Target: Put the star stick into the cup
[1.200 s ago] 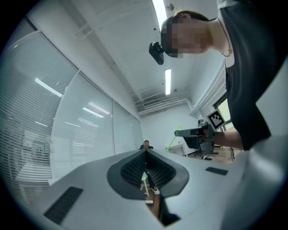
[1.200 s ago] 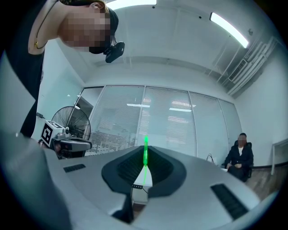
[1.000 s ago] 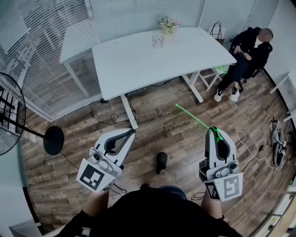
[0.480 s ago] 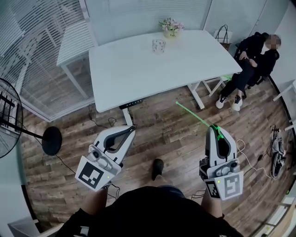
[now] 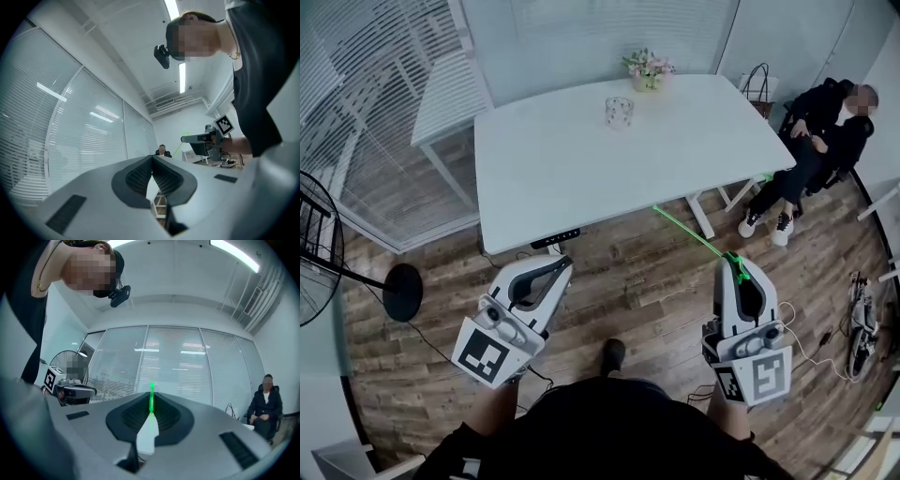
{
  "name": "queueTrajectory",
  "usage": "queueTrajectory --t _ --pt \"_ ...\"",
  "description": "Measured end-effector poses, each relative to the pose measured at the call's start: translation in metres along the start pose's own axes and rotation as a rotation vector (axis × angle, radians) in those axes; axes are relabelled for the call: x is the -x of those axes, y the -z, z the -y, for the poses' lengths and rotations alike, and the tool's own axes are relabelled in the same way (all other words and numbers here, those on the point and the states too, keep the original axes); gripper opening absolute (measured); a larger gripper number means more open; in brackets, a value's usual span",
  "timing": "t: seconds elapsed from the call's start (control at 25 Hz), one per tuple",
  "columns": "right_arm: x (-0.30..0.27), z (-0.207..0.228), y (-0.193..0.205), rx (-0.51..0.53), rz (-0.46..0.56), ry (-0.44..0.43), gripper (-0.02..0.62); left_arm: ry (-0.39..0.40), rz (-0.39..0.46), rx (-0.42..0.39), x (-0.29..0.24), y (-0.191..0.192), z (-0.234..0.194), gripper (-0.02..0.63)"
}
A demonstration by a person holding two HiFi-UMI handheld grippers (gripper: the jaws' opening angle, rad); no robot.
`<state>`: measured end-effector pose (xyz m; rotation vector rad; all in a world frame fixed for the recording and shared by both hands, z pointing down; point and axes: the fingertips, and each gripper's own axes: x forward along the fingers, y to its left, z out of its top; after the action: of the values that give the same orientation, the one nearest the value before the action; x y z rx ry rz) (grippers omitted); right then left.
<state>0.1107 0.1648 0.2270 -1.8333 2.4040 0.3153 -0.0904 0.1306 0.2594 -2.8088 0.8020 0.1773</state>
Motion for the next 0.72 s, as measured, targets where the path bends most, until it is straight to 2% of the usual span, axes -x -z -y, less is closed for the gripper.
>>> queueTrajectory --t 0.32,0.72 --pt "-0.027 0.030 0.008 -0.022 0.005 -0.028 0.023 -0.023 0.003 -0.007 -0.037 0.005 -0.012 0.014" --pt "-0.037 0.032 0.014 -0.029 0.010 -0.018 0.023 -0.012 -0.013 0.004 -0.039 0.012 -0.019 0.014"
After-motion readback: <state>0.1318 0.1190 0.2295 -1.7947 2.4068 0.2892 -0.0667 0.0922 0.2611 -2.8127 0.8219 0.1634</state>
